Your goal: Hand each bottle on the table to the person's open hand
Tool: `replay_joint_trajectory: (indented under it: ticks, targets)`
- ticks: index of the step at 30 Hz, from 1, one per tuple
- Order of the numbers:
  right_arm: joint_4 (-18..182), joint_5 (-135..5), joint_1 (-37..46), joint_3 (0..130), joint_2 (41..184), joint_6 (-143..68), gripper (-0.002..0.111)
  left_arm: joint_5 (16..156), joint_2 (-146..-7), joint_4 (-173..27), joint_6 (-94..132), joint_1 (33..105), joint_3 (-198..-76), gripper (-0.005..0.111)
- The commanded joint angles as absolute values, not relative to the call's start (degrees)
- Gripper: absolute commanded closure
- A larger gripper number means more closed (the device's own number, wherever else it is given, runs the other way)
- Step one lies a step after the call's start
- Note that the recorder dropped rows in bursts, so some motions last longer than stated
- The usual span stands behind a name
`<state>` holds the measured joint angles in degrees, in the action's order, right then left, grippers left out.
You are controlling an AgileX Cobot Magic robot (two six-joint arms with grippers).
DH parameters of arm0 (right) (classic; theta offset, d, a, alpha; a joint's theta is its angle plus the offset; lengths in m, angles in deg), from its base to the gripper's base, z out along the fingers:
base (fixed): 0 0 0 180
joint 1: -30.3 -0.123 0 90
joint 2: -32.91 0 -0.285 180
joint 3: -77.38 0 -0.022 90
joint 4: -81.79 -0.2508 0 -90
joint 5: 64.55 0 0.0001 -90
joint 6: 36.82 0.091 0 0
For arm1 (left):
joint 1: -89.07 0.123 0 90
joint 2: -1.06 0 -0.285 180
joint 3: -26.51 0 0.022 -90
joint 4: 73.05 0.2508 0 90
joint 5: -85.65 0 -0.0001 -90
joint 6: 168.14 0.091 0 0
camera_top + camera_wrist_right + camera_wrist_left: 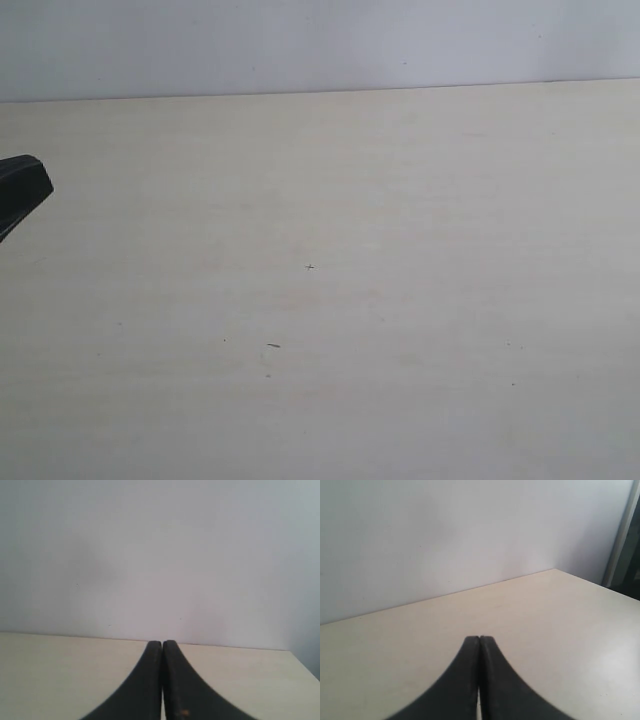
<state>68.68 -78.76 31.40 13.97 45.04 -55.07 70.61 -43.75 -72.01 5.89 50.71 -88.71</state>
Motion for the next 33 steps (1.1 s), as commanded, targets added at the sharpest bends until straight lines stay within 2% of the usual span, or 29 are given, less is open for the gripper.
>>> replay_joint_trajectory:
  ticks: [1, 8, 19, 33]
  targets:
    - [70.2, -78.1, 31.7, 11.0, 44.8, -54.1, 0.108, 70.3, -43.5, -72.2, 5.6, 50.8, -88.5, 0.107]
    - [84.4, -77.8, 31.7, 6.7, 41.4, -33.7, 0.108, 70.3, -43.5, -72.2, 5.6, 50.8, -88.5, 0.107]
    - [85.4, -76.8, 31.8, 0.2, 40.7, -35.3, 0.108, 70.3, -43.5, -72.2, 5.6, 50.8, -88.5, 0.107]
    - [84.7, -79.5, 31.8, 0.2, 40.7, -33.1, 0.108, 70.3, -43.5, -72.2, 5.6, 50.8, -88.5, 0.107]
